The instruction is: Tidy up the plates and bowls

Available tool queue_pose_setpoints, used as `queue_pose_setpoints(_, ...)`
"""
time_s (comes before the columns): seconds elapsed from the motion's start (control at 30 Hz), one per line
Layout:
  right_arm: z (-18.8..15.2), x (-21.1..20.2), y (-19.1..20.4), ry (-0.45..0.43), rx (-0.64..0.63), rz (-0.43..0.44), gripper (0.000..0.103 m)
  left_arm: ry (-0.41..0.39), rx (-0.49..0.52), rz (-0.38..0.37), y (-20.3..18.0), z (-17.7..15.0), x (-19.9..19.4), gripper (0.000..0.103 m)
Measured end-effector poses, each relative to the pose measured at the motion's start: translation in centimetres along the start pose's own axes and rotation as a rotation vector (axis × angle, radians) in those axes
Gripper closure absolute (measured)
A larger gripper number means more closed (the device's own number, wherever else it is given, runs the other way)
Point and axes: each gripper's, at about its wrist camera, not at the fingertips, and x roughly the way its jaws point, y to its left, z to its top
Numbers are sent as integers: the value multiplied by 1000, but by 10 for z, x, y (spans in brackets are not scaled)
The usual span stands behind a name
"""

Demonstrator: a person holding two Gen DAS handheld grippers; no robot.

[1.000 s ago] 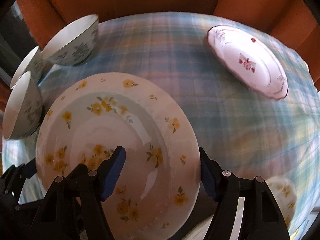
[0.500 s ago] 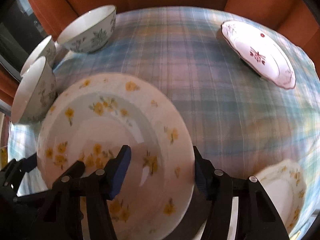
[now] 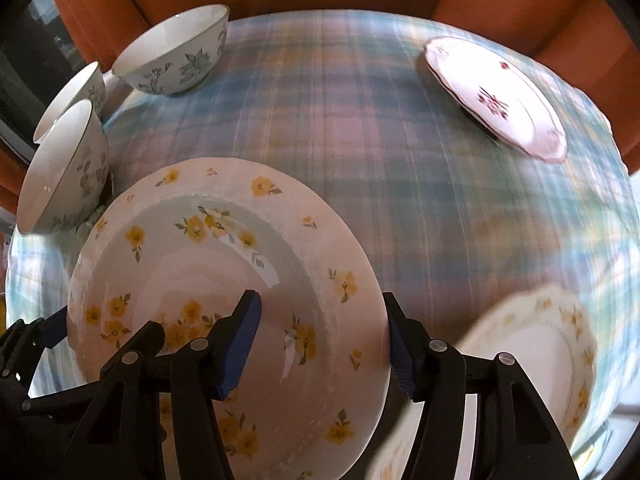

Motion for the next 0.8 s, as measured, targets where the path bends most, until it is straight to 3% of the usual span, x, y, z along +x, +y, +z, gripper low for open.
queue_pose_setpoints(0.37, -43, -55, -3, -73, 122, -63, 40, -82, 121, -48, -8, -24, -46, 22)
queue_pose_setpoints(0.8, -69, -101, -36, -172, 93, 7, 40, -159, 49, -13, -48, -56, -87, 22)
